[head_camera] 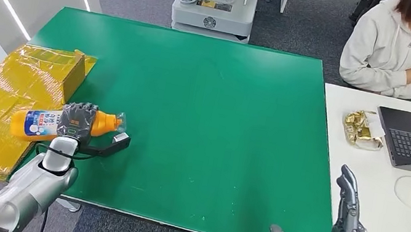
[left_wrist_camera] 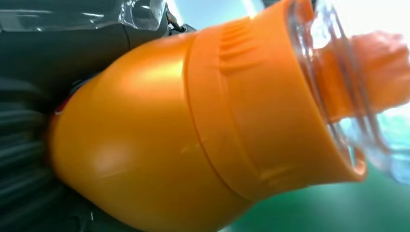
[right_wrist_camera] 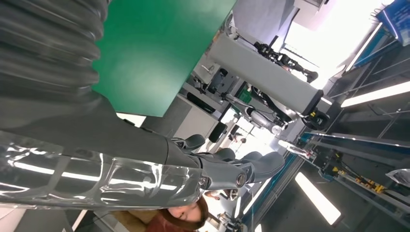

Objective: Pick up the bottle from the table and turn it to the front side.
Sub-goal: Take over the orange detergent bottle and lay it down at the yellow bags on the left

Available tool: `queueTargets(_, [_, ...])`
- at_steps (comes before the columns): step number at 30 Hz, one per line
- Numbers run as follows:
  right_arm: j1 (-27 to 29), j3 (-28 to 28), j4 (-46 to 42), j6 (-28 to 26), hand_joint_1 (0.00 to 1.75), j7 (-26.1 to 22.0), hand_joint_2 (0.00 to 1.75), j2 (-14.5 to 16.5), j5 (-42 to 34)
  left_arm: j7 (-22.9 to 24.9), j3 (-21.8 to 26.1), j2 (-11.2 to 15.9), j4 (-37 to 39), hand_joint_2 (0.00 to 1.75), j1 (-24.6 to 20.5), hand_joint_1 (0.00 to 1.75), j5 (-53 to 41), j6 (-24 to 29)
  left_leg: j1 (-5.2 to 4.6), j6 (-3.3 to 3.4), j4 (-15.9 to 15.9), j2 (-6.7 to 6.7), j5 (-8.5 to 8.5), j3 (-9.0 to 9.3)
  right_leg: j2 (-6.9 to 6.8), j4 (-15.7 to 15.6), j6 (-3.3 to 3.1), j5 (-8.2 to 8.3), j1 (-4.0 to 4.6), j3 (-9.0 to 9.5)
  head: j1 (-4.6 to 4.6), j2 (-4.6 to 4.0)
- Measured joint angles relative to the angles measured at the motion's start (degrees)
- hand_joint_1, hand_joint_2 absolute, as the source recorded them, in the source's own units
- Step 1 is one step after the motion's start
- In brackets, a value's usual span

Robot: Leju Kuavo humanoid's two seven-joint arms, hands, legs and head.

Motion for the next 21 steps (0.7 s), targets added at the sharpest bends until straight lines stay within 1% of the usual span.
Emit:
queueTargets(1, [0.0, 0.0, 0.0, 0.2, 0.0, 0.0, 1.75, 0.1, 0.0, 0.3, 0.0, 0.1, 0.5, 1.75, -0.1, 0.09, 0.0, -0.1, 0.0, 0.0, 0.0, 0.0, 0.0, 0.0, 0.0, 0.0, 0.0, 0.0, 0.0, 0.0, 0.0, 0.0])
queueTargets(2, [0.0, 0.0, 0.0, 0.3, 0.0, 0.0, 1.75, 0.3, 0.1, 0.6, -0.1, 0.3, 1.0, 1.75, -0.2, 0.0, 0.0, -0.2, 0.0, 0.0, 0.0, 0.0, 0.0, 0.0, -0.01, 0.0, 0.0, 0.0, 0.0, 0.0, 0.01, 0.0])
queueTargets(10, [-0.1, -0.3, -0.3, 1.4, 0.0, 0.8, 1.75, 1.3, 1.1, 1.2, -1.5, 0.6, 3.6, 1.75, -2.4, 0.0, 0.0, -0.4, -0.01, 0.0, 0.0, -0.01, 0.01, 0.04, -0.04, 0.0, 0.0, 0.01, 0.0, 0.05, 0.01, 0.0])
queueTargets(17, [-0.3, -0.6, -0.3, 1.4, 0.0, 0.9, 1.75, 1.4, 0.1, 0.2, -1.9, 0.0, 4.2, 1.75, -2.8, 0.0, 0.0, 0.9, 0.0, 0.0, 0.0, -0.02, 0.01, 0.04, -0.04, 0.0, 0.0, 0.0, 0.0, 0.05, 0.01, 0.0])
queueTargets(19, [-0.4, -0.7, -0.2, 1.3, 0.0, 0.9, 1.75, 1.3, -0.6, -1.0, -1.8, -0.3, 4.2, 1.75, -2.7, 0.0, 0.0, 1.5, 0.0, 0.0, 0.0, -0.02, 0.01, 0.04, -0.04, 0.0, 0.0, 0.0, 0.0, 0.05, 0.01, 0.0])
queueTargets(20, [-0.4, -0.7, 0.0, 1.2, 0.0, 0.9, 1.75, 1.2, -1.1, -2.5, -1.5, -0.5, 4.2, 1.75, -2.6, 0.0, 0.3, 2.2, -0.01, 0.0, 0.0, -0.02, 0.01, 0.04, -0.05, 0.0, 0.0, 0.0, -0.01, 0.05, 0.01, 0.0])
queueTargets(21, [-0.5, -0.7, 0.1, 1.1, 0.0, 0.9, 1.75, 1.0, -1.7, -5.0, -0.9, -0.9, 4.0, 1.75, -2.4, 0.0, 1.0, 3.2, -0.01, 0.0, 0.0, -0.02, 0.01, 0.04, -0.05, 0.0, 0.0, 0.0, -0.01, 0.06, 0.01, 0.0])
